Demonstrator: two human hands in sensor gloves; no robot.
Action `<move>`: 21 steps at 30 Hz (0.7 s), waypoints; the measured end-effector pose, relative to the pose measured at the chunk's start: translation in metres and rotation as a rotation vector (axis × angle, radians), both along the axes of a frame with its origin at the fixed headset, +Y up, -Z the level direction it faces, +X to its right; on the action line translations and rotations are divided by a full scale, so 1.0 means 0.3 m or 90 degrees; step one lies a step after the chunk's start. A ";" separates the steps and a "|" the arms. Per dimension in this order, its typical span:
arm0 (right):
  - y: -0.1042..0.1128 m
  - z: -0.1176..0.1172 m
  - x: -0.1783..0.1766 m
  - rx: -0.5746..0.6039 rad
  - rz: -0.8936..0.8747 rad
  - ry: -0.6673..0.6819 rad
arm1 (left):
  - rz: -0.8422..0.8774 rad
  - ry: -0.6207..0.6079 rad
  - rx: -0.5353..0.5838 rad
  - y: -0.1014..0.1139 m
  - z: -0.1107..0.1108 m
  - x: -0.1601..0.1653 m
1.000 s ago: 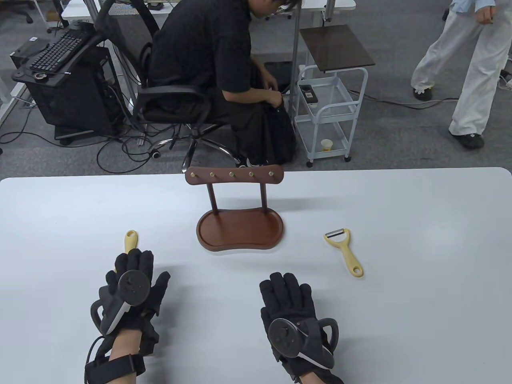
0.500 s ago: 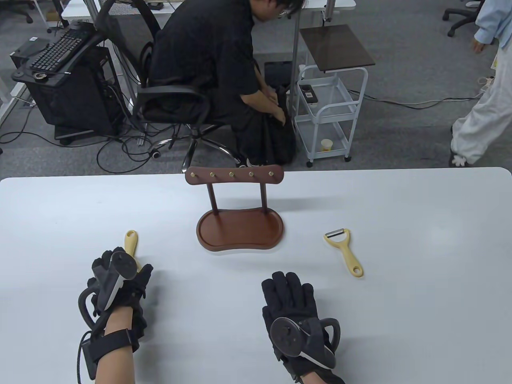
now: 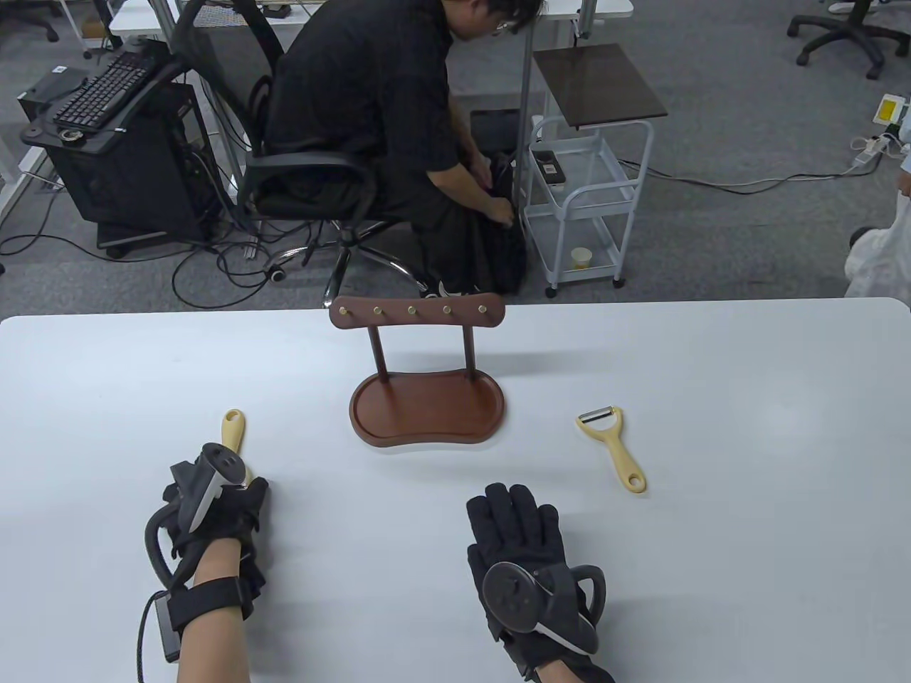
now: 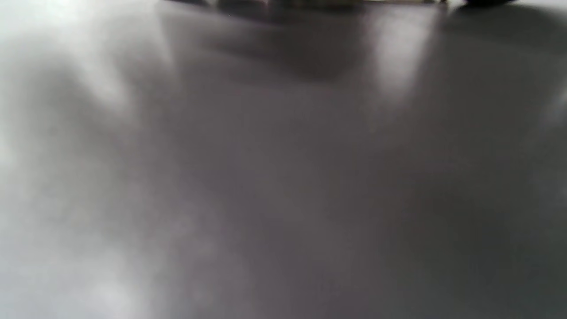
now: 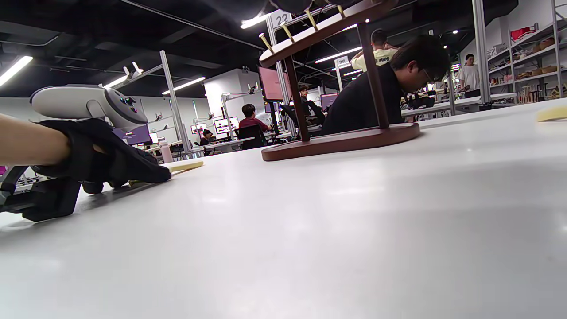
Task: Hook vegetable scraper onto key rack
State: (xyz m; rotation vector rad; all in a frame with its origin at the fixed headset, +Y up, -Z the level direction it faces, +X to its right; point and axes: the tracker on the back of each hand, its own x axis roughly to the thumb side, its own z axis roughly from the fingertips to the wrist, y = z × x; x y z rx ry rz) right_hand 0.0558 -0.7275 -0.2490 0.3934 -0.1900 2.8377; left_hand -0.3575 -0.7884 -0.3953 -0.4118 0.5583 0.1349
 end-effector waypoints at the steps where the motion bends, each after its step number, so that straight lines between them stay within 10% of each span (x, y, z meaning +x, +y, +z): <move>1: 0.000 0.001 0.000 -0.001 0.001 0.000 | 0.000 0.000 -0.002 -0.001 -0.002 0.002; 21: -0.002 -0.003 0.000 -0.008 -0.003 0.002 | 0.000 -0.022 0.032 0.014 -0.006 0.002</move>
